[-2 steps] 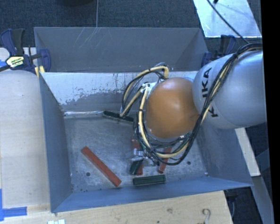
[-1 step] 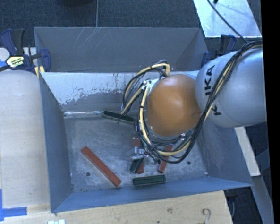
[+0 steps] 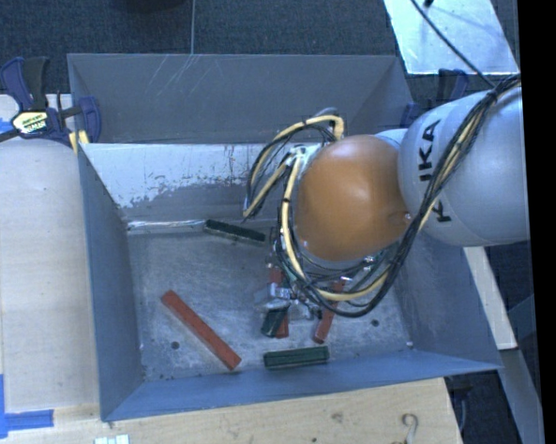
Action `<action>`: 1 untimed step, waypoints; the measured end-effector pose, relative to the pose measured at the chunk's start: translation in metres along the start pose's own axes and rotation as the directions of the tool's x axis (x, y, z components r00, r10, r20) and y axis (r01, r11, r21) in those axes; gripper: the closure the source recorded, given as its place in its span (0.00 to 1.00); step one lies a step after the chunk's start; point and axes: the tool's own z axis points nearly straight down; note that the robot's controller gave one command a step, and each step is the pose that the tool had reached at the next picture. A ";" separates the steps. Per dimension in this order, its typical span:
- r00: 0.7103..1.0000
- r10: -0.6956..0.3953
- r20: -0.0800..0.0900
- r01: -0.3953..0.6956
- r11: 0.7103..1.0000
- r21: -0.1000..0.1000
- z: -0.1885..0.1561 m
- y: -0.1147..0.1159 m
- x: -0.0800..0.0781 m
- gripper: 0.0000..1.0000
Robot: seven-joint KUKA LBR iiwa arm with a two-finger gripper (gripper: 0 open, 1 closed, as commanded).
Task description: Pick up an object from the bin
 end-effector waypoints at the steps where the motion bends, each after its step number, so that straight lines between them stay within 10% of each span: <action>1: 1.000 0.006 0.000 -0.006 1.000 0.002 -0.051 -0.002 -0.001 1.00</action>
Offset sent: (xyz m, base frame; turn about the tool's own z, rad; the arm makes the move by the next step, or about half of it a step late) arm 0.0001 -0.0002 0.0476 0.0000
